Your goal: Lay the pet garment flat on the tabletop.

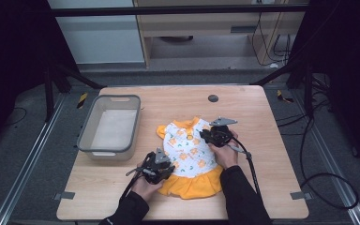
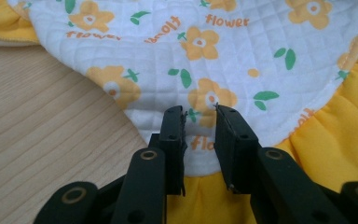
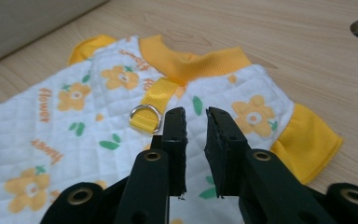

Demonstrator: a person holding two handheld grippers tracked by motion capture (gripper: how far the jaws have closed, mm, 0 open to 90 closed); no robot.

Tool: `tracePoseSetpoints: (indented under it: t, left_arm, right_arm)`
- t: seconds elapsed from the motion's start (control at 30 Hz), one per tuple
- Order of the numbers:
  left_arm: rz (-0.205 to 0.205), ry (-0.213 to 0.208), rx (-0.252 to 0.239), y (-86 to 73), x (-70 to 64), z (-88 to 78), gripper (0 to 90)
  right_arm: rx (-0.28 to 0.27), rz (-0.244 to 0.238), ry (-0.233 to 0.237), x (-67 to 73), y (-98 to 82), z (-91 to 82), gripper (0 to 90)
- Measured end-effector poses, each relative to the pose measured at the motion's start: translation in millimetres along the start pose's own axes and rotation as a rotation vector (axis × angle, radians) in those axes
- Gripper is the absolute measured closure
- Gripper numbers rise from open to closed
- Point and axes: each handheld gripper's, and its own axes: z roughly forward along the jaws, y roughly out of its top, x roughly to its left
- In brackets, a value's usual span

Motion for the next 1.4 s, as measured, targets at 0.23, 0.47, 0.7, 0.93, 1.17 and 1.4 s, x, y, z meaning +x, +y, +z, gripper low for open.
tracePoseSetpoints:
  t: [0.23,0.47,0.7,0.93,1.17,1.4]
  left_arm:
    - [0.014,-0.005,0.008,-2.7,3.8,-3.2,72.4]
    - [0.017,0.016,0.0,-3.3,9.2,-3.2,72.2]
    - [0.02,0.035,-0.001,-3.1,7.9,-4.6,71.2]
    - [-0.019,0.042,-0.073,10.1,18.0,-24.7,69.9]
    - [-0.047,0.061,-0.101,31.6,33.4,-16.9,74.6]
    - [-0.057,0.077,-0.012,28.4,43.0,19.9,74.9]
  right_arm:
    - [0.078,-0.001,-0.048,-2.0,-7.9,17.5,83.7]
    - [0.079,0.002,-0.116,-2.9,-10.0,20.1,90.0]
    - [0.067,0.039,-0.176,-2.1,-13.9,15.9,90.0]
    - [0.017,0.034,-0.114,2.6,-7.2,-1.9,89.7]
    - [-0.029,0.018,-0.025,15.7,-9.0,-44.0,90.0]
    - [0.049,-0.037,0.049,41.3,-43.5,-64.6,90.0]
